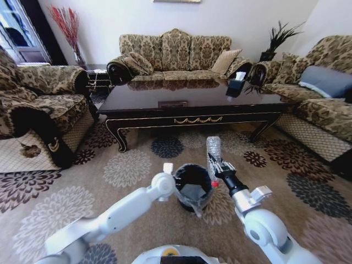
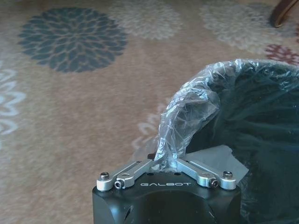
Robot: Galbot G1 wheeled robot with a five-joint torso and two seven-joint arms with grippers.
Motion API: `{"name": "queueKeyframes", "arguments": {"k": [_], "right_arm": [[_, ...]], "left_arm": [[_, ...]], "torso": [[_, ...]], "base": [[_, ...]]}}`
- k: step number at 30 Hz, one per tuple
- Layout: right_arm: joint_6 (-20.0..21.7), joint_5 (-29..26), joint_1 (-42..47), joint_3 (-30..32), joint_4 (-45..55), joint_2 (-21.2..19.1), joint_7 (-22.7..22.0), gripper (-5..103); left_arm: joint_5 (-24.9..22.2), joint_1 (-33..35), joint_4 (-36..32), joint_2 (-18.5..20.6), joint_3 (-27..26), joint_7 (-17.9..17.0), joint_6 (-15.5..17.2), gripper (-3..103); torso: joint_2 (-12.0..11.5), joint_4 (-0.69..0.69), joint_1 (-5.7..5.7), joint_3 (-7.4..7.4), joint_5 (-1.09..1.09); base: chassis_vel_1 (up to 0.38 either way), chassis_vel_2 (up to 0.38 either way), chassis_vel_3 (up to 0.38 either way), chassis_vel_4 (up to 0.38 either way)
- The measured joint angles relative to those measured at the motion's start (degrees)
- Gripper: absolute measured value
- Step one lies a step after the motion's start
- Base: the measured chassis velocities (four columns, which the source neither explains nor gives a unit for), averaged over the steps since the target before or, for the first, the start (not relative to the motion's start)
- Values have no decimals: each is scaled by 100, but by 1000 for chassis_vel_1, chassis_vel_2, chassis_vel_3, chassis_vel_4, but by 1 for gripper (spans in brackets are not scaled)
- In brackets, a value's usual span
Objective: Move to the front of the table and pick up the trash from the floor, then place it into the trash bin.
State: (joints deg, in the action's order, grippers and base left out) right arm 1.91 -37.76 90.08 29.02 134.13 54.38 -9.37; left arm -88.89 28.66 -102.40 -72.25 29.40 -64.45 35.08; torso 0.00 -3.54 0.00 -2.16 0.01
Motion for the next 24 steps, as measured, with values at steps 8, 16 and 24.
{"name": "queueKeyframes", "arguments": {"k": [8, 16, 24], "right_arm": [[-3, 73, -49, -101, -101, 63, 12, 25], [49, 114, -29, -146, -186, 95, 199, 51], [74, 144, 18, -150, -203, 119, 240, 78]], "left_arm": [[-68, -106, 10, -80, 180, -85, -2, 0], [-82, -52, -61, 62, 181, -97, -2, 0], [-46, 40, -75, 74, 141, -94, 1, 0]], "torso": [[0, 2, 0, 0, 0], [0, 2, 0, 0, -1], [0, 0, 0, 0, -1]], "base": [[0, 0, 0, 0], [0, 0, 0, 0], [0, 0, 0, 0]]}}
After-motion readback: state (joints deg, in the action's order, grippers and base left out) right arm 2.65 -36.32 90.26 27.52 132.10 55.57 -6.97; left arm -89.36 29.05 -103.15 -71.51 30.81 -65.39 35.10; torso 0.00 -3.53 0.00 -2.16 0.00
